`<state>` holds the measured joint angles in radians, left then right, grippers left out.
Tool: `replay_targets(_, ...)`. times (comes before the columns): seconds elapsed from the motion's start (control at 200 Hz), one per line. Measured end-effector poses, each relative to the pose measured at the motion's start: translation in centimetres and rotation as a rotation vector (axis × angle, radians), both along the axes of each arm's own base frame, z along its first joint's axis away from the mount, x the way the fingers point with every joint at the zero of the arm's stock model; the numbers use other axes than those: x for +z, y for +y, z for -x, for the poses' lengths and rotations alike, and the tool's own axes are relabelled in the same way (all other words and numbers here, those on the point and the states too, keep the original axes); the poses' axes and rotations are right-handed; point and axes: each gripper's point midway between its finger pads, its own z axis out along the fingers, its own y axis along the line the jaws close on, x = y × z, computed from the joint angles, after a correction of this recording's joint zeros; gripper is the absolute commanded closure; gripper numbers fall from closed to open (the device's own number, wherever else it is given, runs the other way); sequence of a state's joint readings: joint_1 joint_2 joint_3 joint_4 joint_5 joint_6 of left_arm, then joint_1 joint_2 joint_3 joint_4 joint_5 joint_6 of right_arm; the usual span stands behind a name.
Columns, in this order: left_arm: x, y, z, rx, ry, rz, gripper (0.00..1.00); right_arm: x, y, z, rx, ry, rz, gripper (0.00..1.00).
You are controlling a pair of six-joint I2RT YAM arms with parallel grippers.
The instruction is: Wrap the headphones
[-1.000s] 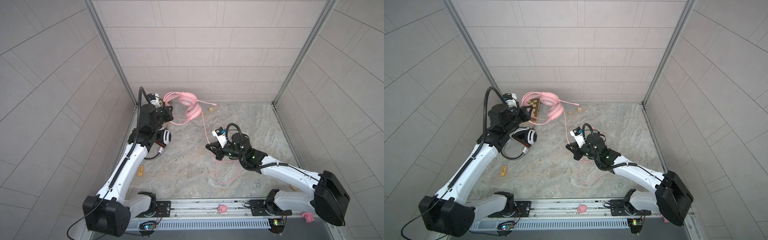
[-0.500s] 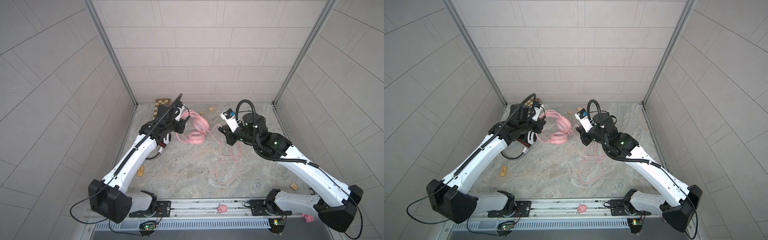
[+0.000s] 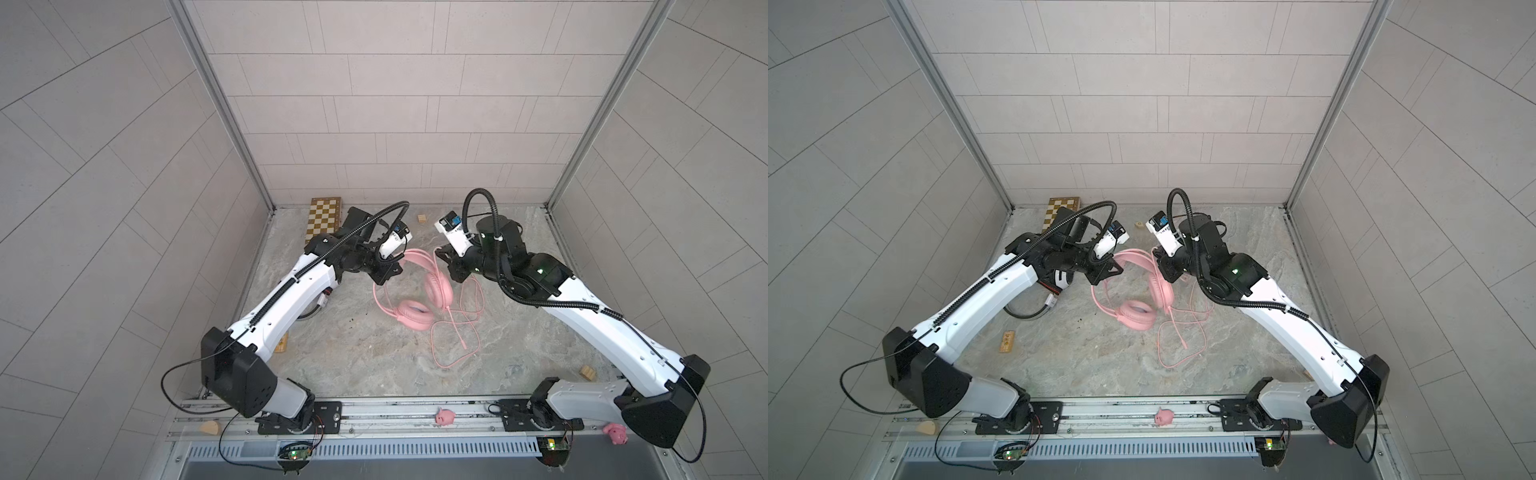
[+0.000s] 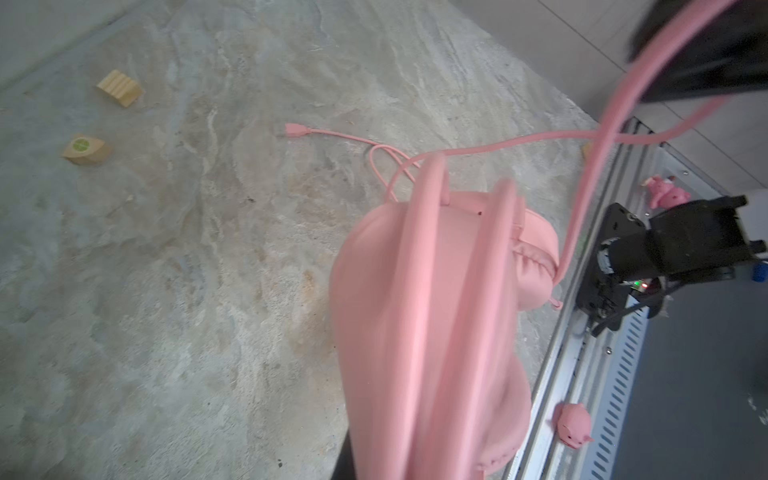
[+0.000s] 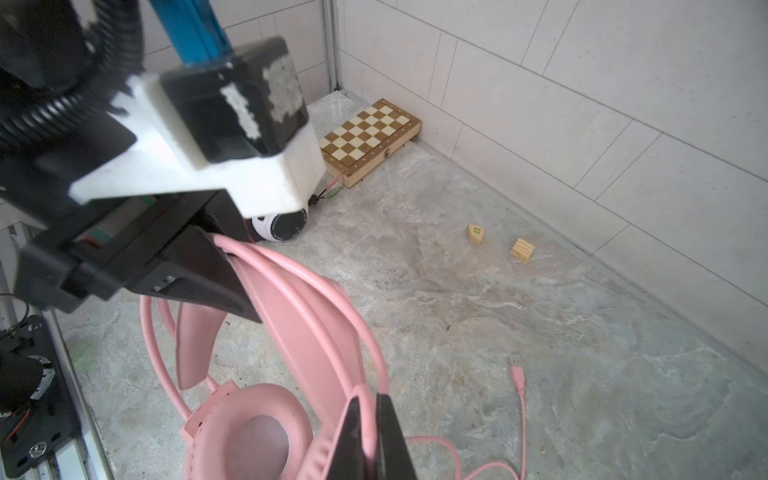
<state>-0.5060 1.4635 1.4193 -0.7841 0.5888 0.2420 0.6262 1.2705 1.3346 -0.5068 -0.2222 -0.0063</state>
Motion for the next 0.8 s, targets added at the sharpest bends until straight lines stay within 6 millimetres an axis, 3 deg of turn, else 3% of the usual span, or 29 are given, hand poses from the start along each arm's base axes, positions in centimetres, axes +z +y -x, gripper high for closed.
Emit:
replay_targets(0.2, 0.7, -0.9, 1.3, -0.064, 0.041, 0.069, 1.00, -1.1, 0.4, -0.5, 0.009, 0.022, -0.024, 1.00)
replay_targets(0.485, 1.7, -2.0, 2.3, -0.125, 0.064, 0.165, 1.00, -4.2, -2.7, -3.1, -0.106, 0.085, -0.085, 0.98)
replay_targets(0.801, 5.0, -3.2, 4.0, -0.195, 0.087, 0.326, 1.00, -3.0, -2.3, -3.7, -0.048, 0.070, -0.246, 0.92)
